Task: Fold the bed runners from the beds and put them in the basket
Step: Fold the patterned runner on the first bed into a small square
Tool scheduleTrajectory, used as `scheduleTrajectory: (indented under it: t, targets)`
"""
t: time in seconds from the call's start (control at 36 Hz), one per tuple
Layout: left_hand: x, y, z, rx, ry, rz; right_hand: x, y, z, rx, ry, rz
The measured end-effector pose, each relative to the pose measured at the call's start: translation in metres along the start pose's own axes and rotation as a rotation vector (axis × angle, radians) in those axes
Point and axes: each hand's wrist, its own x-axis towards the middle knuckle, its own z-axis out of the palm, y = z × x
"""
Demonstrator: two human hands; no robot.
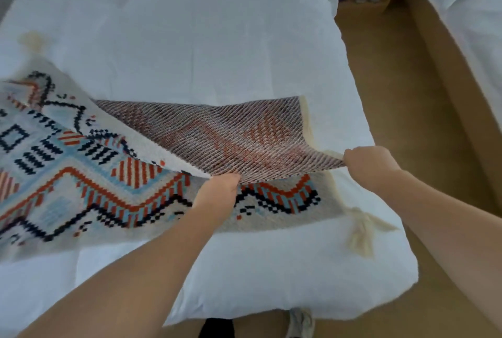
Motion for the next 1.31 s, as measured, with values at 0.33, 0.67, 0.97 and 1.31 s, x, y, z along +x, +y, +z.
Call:
scheduleTrajectory:
  t: [0.33, 0.67, 0.97, 1.31]
  targets:
    - [-0.047, 0.039, 0.087, 0.319, -0.062, -0.114, -0.038, -0.007, 0.088, -0.078, -0.085, -0.151]
    - [-0.042, 0.018, 0.131, 0.440, 0.181, 0.017, -0.030, -0.039, 0.140, 0.012, 0.097, -0.211]
    - [-0.057, 0.019, 0.124, 0.311, -0.019, -0.001, -0.053, -0.040, 0.150, -0.048, -0.015, -0.168]
    - [-0.131, -0.035, 0.047, -0.006, 0.041, -0.153, -0.088, -0.120, 0.044, -0.021, 0.001, -0.223]
